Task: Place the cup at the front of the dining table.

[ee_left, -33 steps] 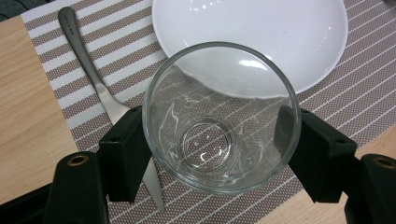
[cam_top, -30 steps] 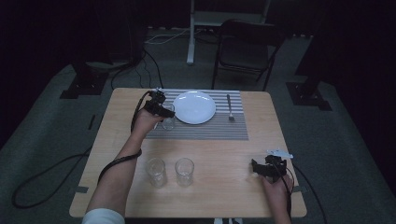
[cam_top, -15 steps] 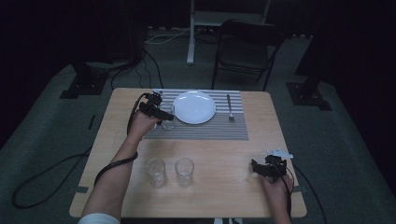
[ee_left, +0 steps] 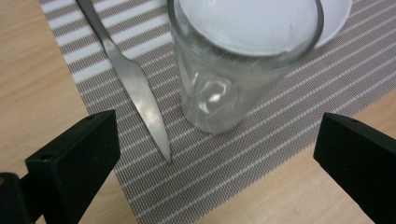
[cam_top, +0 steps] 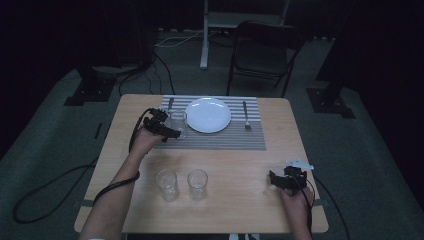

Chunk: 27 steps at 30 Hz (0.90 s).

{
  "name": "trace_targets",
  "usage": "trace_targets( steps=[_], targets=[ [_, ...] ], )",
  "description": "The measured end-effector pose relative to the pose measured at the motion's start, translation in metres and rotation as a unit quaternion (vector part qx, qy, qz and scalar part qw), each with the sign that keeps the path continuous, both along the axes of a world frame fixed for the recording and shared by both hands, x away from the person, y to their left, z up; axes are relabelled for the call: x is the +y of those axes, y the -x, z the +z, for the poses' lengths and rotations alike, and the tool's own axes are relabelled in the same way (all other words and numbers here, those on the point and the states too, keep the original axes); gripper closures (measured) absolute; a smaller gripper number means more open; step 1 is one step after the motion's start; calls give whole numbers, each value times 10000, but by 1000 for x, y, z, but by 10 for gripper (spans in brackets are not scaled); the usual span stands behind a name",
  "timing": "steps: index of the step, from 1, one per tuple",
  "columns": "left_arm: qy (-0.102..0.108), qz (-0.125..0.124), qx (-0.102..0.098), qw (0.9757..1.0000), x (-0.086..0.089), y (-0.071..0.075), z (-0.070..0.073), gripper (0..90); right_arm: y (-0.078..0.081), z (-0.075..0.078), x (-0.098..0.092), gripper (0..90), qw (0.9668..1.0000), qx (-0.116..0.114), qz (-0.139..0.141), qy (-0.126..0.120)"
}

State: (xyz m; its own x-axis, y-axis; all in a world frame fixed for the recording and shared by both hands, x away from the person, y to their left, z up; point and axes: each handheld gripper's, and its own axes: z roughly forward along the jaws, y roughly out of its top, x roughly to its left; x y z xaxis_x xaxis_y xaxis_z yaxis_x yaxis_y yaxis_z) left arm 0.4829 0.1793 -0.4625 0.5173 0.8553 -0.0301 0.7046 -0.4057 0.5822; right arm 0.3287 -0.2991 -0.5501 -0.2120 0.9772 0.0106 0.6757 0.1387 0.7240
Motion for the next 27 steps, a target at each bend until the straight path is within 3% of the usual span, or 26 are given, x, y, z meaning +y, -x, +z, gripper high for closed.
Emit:
trace_targets(
  steps=[9,17,25,27],
  targets=[
    [69,108,-38,9999,20,14,-8,10,0,0,0,140,10000,-3,0,2],
    [98,40,-7,9999,36,27,-15,9,0,0,0,140,10000,-3,1,2],
    [76,160,40,9998,51,40,-27,9,0,0,0,140,10000,-2,0,0],
    [168,233,39,9996,56,44,-30,9,0,0,0,140,10000,-2,0,1]
  ],
)
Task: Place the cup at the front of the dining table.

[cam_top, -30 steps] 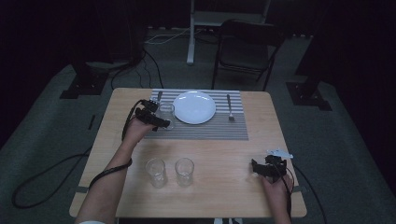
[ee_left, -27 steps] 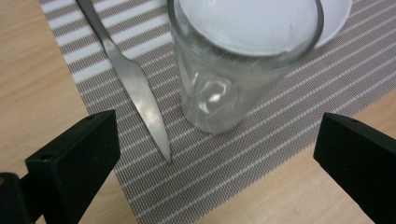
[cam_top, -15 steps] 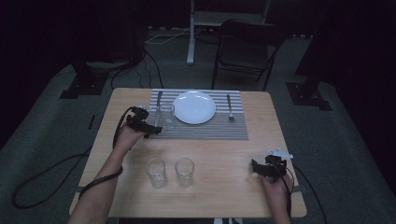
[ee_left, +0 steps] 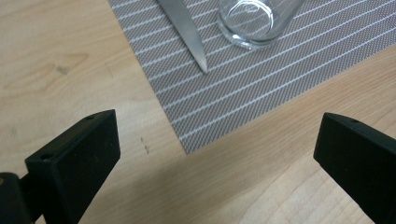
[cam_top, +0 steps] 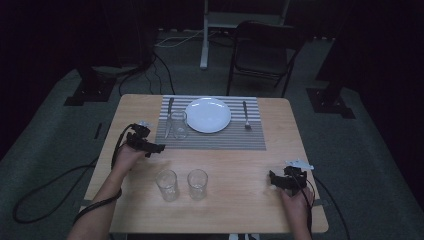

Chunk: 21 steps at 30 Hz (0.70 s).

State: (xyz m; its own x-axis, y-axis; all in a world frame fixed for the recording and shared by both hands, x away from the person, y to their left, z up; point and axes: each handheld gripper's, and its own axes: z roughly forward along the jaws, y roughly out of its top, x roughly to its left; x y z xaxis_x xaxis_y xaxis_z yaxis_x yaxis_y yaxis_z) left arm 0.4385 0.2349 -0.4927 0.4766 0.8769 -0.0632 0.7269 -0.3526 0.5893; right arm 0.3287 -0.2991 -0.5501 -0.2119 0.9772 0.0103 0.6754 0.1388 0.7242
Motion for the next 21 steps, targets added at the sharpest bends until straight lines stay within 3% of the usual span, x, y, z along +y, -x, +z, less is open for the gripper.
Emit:
trace_targets(
  steps=[9,14,17,21],
  targets=[
    [2,316,-205,9993,21,23,-13,9,0,0,0,140,10000,-1,0,-1],
    [-53,418,-213,9989,30,34,-20,9,0,0,0,140,10000,0,-4,-3],
    [49,500,-202,9985,36,41,-24,10,0,0,0,140,10000,-1,0,0],
    [-49,594,-286,9978,43,50,-27,9,0,0,0,140,10000,0,-1,1]
  ],
)
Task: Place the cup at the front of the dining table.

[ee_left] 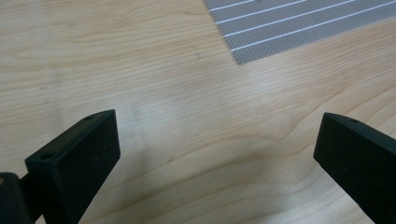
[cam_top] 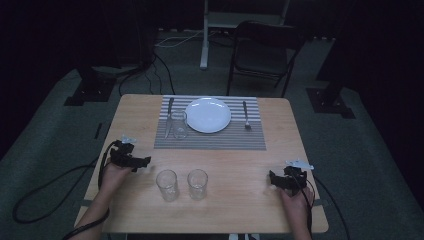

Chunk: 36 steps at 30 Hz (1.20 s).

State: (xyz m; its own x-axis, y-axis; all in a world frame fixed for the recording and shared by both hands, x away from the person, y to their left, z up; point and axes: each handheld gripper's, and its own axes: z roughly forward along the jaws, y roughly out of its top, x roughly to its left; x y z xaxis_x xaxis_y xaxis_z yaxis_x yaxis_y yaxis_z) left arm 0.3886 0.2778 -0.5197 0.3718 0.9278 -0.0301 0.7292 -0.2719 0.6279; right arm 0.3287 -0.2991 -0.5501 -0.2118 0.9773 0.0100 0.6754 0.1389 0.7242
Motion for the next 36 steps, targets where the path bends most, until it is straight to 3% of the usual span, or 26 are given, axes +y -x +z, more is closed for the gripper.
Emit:
trace_targets(
  steps=[6,11,21,24,26,27,32,36],
  targets=[
    [69,233,-129,9996,13,14,-2,10,0,0,0,140,10000,0,1,0],
    [50,396,-358,9986,23,28,-3,9,0,0,0,140,10000,-1,3,2],
    [-94,576,-483,9971,37,52,-13,9,0,0,0,140,10000,-1,0,-1],
    [-316,674,-658,9950,40,62,-17,10,0,0,0,140,10000,-3,-1,-4],
    [-316,674,-658,9950,40,62,-17,10,0,0,0,140,10000,-2,-3,-4],
    [-275,781,-820,9932,43,69,-18,10,0,0,0,140,10000,-2,-3,-4],
    [-213,800,-831,9931,47,80,-20,10,0,0,0,140,10000,4,-3,-3],
    [-314,829,-853,9924,51,89,-22,10,0,0,0,140,10000,5,-6,-4]
  ],
)
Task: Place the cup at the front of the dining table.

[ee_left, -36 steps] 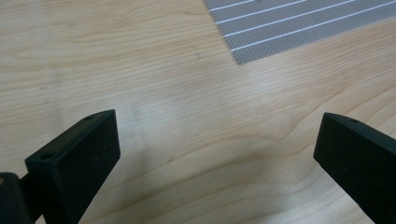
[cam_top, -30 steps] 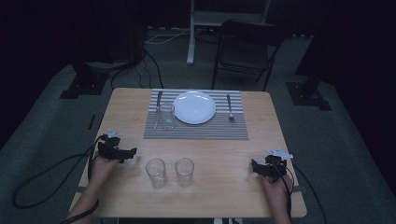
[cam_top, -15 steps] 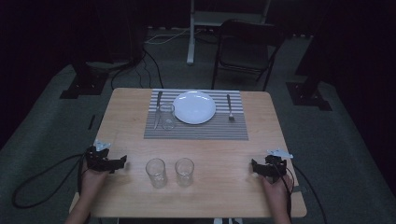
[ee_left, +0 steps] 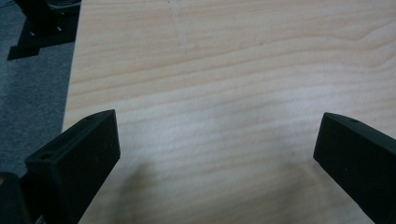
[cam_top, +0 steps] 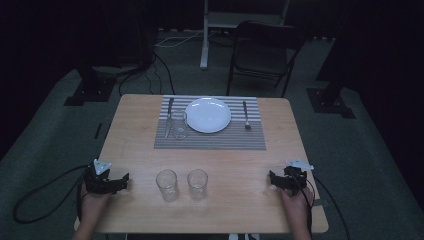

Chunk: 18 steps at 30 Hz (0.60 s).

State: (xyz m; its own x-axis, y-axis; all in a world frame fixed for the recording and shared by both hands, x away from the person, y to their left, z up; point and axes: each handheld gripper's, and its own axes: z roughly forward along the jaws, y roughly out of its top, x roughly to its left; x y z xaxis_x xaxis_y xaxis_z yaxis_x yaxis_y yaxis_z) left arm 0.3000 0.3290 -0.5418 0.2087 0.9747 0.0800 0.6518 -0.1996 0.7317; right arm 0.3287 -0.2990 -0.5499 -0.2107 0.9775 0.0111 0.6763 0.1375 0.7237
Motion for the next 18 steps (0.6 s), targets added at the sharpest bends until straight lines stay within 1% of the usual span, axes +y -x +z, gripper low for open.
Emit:
trace_targets(
  steps=[2,6,9,10,12,13,14,15,16,18],
  targets=[
    [-44,48,-74,10000,2,5,1,10,0,0,0,140,10000,1,-3,-3],
    [-190,243,-317,9990,7,17,3,10,0,0,0,140,10000,0,0,0],
    [-117,309,-457,9984,13,25,4,10,0,0,0,140,10000,0,0,-1],
    [-150,367,-604,9974,15,28,4,10,0,0,0,140,10000,0,0,0],
    [-147,428,-616,9971,18,30,6,10,0,0,0,140,10000,0,0,-1],
    [-58,449,-657,9968,20,32,6,10,0,0,0,140,10000,1,-1,-2],
    [-10,443,-638,9970,21,34,6,10,0,0,0,140,10000,1,0,-1],
    [14,439,-574,9974,22,35,6,10,0,0,0,140,10000,-2,2,-1],
    [37,461,-577,9973,23,37,5,10,0,0,0,140,10000,0,0,0],
    [-15,544,-514,9972,25,41,3,10,0,0,0,140,10000,-1,-1,-1]
  ],
)
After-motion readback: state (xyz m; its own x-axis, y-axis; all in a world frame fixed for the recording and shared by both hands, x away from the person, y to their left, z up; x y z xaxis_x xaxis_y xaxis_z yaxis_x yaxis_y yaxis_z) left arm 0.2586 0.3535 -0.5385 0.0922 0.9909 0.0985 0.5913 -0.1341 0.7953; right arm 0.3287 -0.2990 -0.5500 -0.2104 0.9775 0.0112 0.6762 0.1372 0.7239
